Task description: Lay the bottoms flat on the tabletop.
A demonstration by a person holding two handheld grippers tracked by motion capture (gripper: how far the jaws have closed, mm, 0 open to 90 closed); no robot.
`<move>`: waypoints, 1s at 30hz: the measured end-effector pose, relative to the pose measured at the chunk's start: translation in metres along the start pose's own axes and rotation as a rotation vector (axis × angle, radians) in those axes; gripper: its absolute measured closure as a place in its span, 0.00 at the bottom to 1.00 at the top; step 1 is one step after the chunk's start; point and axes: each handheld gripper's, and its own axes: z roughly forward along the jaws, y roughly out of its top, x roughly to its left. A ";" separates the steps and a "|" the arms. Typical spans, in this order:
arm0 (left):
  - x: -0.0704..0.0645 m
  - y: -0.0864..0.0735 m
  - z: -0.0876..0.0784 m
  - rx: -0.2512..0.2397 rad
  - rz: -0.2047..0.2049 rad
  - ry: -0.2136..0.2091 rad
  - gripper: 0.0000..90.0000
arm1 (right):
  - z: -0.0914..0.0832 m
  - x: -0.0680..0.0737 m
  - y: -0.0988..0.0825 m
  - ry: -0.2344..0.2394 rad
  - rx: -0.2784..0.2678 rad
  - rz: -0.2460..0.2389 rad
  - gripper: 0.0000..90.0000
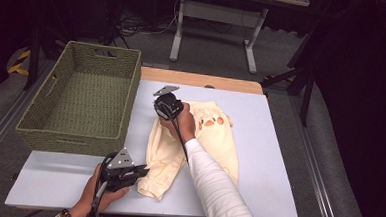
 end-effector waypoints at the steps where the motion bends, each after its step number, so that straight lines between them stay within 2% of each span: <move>1: 0.000 0.001 -0.001 -0.004 0.001 0.001 0.90 | -0.003 0.000 0.002 -0.003 -0.009 0.003 0.94; 2: 0.000 0.003 -0.004 -0.036 -0.008 -0.026 0.90 | -0.007 -0.002 0.004 -0.005 -0.028 0.008 0.94; 3: 0.000 0.003 -0.004 -0.036 -0.008 -0.026 0.90 | -0.010 -0.004 0.004 0.001 -0.036 0.017 0.94; 4: -0.003 0.006 -0.007 -0.079 -0.014 -0.043 0.90 | -0.013 -0.005 0.005 0.000 -0.045 0.024 0.94; 5: -0.005 0.009 -0.008 -0.094 -0.019 -0.059 0.91 | -0.016 -0.006 0.005 -0.001 -0.057 0.033 0.93; 6: -0.005 0.009 -0.008 -0.094 -0.019 -0.059 0.91 | -0.016 -0.006 0.005 -0.001 -0.057 0.033 0.93; 7: -0.009 0.015 -0.010 -0.118 -0.007 -0.066 0.91 | -0.023 -0.010 0.004 0.007 -0.074 0.049 0.94; 9: -0.010 0.018 -0.009 -0.125 0.000 -0.071 0.91 | -0.031 -0.014 0.004 -0.007 -0.085 0.046 0.94; 11: -0.013 0.025 -0.007 -0.141 -0.009 -0.094 0.91 | -0.034 -0.017 0.004 -0.008 -0.094 0.048 0.94; 16: -0.024 0.047 -0.001 -0.179 0.036 -0.126 0.95 | -0.054 -0.032 0.000 -0.030 -0.118 0.060 0.94; 18: -0.029 0.056 0.004 -0.184 0.066 -0.135 0.95 | -0.060 -0.038 -0.003 -0.042 -0.129 0.069 0.94; 19: -0.029 0.056 0.004 -0.184 0.066 -0.135 0.96 | -0.060 -0.038 -0.003 -0.042 -0.129 0.069 0.94; 20: -0.033 0.064 0.012 -0.177 0.093 -0.153 0.96 | -0.065 -0.045 -0.007 -0.049 -0.126 0.073 0.94; 22: -0.038 0.071 0.019 -0.175 0.109 -0.165 0.96 | -0.071 -0.051 -0.010 -0.061 -0.131 0.080 0.94; 24: -0.039 0.076 0.023 -0.178 0.115 -0.175 0.96 | -0.073 -0.054 -0.013 -0.065 -0.135 0.085 0.94; 30: -0.049 0.096 0.043 -0.187 0.129 -0.223 0.96 | -0.091 -0.078 -0.029 -0.110 -0.138 0.115 0.94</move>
